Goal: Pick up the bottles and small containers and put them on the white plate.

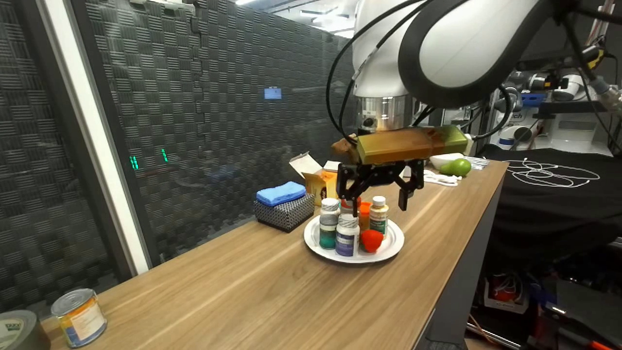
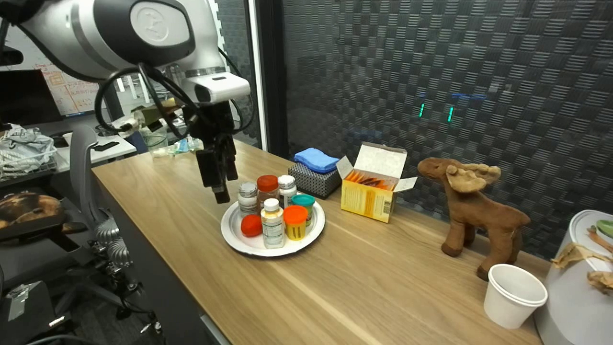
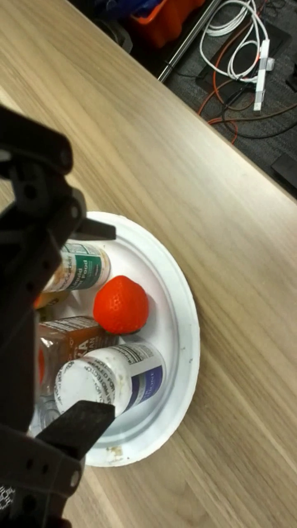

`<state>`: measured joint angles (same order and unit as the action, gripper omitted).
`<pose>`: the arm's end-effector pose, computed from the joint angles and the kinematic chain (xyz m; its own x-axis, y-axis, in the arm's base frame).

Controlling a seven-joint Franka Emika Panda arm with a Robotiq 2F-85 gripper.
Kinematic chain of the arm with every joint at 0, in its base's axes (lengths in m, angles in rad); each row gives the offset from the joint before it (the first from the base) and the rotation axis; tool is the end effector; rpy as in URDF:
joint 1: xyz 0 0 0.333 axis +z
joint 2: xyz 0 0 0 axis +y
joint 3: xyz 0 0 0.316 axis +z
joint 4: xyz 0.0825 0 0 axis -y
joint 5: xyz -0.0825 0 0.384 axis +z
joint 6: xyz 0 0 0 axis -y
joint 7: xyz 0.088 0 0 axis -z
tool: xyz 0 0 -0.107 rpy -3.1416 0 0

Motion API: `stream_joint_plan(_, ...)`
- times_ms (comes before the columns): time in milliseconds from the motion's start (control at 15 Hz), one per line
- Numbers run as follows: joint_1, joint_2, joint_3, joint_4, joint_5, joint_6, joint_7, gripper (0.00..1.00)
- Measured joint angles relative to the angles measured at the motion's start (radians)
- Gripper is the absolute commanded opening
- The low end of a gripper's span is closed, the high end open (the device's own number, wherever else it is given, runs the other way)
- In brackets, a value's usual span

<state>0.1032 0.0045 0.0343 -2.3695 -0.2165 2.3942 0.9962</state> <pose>0.4957 0.0668 0.3245 0.7608 -0.6359 0.1296 -0.6470 -0.7589 0.0740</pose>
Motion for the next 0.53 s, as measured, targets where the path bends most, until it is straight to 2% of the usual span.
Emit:
stream_joint_plan(267,0.001,-0.17,0.031,-0.018,0.062,-0.13,-0.17,1.0)
stream_joint_plan(533,0.001,-0.361,0.057,-0.019,0.074,-0.343,-0.352,1.0)
